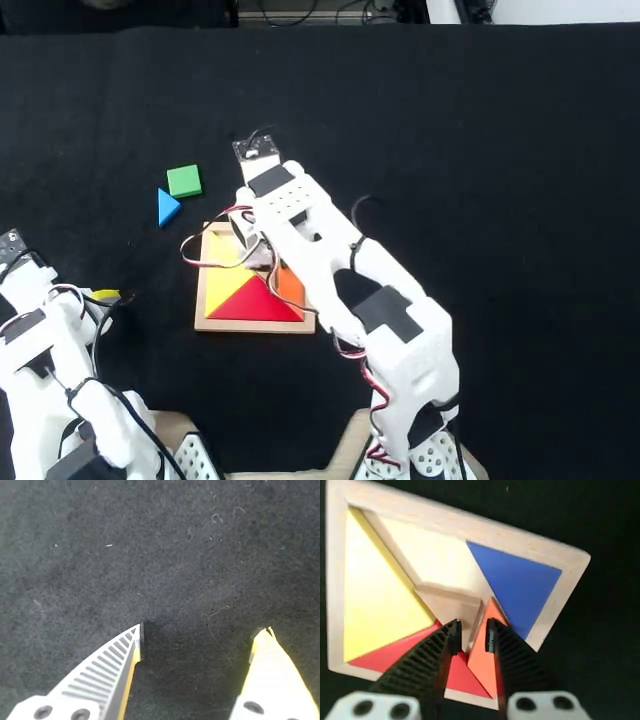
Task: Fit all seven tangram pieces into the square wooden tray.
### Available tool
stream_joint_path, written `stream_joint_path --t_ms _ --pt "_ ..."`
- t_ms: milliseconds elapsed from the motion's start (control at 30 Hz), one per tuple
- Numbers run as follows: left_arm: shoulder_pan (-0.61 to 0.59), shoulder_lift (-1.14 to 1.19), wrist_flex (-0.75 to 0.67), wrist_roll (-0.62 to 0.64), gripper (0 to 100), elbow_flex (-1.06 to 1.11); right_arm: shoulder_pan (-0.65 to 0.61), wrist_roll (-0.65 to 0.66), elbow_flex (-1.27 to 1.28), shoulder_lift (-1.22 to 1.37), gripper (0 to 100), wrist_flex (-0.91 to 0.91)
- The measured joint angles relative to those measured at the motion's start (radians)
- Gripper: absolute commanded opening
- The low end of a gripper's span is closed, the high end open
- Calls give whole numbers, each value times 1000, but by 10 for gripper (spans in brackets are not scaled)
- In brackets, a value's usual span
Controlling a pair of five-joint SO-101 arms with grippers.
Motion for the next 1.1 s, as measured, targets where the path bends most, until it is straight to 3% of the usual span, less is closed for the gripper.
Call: stream_joint_path --t_ms 333,767,1100 --pt "0 0 0 0 339 0 -12 41 6 -23 90 49" --pt "0 0 0 0 339 0 -48 282 -87 63 89 8" --pt "0 0 0 0 339 0 -48 341 -226 161 89 23"
